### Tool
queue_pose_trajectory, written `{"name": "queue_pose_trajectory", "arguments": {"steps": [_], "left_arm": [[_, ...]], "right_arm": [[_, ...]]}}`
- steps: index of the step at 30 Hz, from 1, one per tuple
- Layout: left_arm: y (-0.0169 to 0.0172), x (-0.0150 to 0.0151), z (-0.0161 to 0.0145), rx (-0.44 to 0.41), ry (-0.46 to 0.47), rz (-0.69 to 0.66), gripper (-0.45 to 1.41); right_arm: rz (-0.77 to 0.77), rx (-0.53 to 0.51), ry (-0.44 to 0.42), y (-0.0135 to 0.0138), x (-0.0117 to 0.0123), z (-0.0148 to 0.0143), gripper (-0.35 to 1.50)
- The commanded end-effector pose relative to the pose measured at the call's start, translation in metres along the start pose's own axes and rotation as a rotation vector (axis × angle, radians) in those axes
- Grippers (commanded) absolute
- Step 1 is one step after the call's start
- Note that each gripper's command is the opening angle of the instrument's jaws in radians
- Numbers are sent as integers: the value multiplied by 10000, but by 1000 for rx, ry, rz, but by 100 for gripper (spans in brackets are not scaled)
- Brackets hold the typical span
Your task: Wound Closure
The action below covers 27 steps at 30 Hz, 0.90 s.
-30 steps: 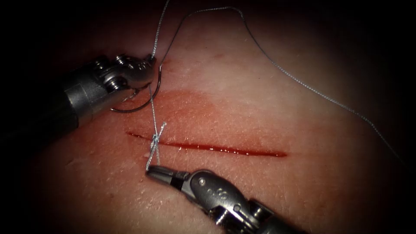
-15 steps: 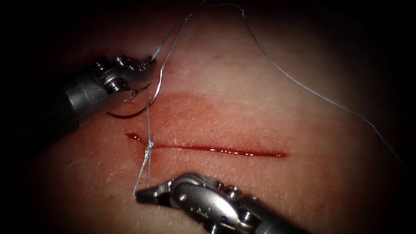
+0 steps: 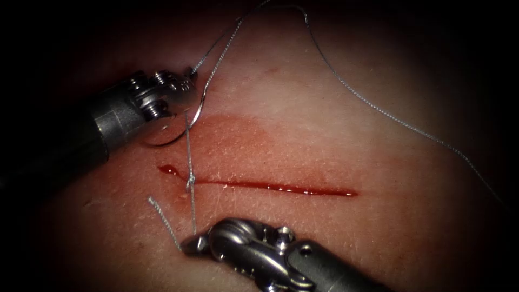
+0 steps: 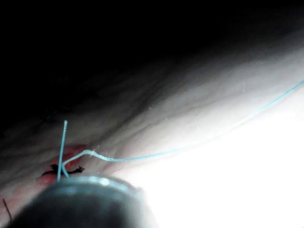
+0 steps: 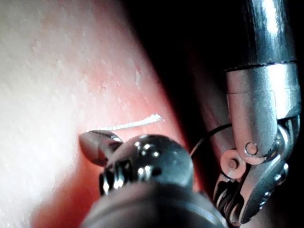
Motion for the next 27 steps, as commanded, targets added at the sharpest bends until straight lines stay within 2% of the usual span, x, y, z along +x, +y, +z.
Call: {"name": "queue_pose_trajectory", "arguments": {"steps": [1, 8, 10, 17, 18, 27], "left_arm": [[8, -11, -1, -14, -9, 11, -45], [6, -11, 0, -45, -5, 42, -45], [7, -10, 0, -128, -1, 106, -45], [6, -12, -1, -216, 32, 190, -45], [6, -12, -1, -272, 42, 225, -45], [9, -10, -1, -300, 91, 210, -45]], "right_arm": [[-59, 4, -12, 10, 3, -5, -35], [-99, -1, -27, 2, 10, -1, -35], [-97, -17, -20, 3, 11, 0, -35], [-82, -41, -4, 5, 17, 4, -35], [-81, -47, -3, 6, 21, 5, -35], [-66, -67, 14, 7, 31, 5, -35]]}}
